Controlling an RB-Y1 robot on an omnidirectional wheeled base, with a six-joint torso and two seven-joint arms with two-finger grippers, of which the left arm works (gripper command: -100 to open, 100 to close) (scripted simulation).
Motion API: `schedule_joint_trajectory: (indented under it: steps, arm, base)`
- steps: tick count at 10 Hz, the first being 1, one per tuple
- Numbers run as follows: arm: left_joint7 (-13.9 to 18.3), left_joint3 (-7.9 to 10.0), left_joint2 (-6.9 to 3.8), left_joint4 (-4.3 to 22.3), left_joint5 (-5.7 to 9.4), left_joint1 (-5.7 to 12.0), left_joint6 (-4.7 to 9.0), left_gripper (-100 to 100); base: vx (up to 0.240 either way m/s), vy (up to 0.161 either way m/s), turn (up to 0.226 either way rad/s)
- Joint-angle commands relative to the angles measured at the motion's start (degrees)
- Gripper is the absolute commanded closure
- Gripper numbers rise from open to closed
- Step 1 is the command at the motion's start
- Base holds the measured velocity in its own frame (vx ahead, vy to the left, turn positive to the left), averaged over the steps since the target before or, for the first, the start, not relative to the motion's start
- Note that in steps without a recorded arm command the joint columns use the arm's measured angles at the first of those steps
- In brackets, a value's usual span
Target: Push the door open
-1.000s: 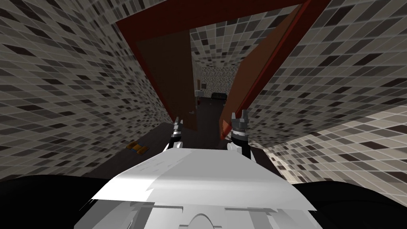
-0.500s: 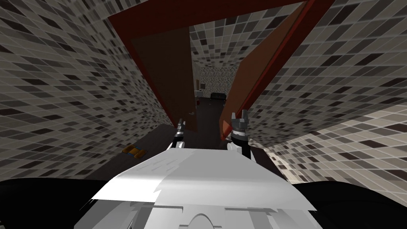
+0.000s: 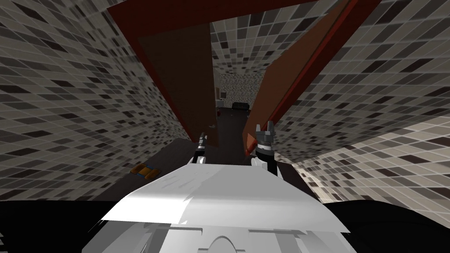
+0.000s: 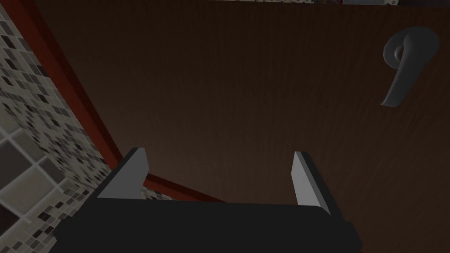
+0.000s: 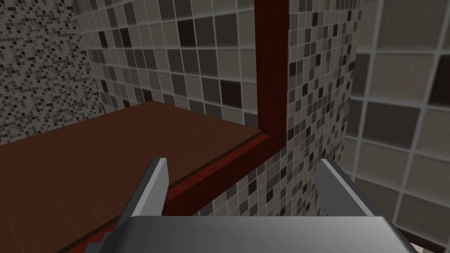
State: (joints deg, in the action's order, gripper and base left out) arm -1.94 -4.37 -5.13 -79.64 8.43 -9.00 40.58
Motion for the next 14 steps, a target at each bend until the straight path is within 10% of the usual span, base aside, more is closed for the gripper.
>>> schedule_joint_trajectory:
  steps: [1,14]
  arm:
    - [0.28,-0.39,-0.31,2.86,0.18,0.94,0.28,-100]
    - [1.15,-3.31,-0.68,22.65,1.1,9.36,2.49,-100]
  base:
    - [0.047,0.049,-0.028]
    - [0.057,0.061,-0.038]
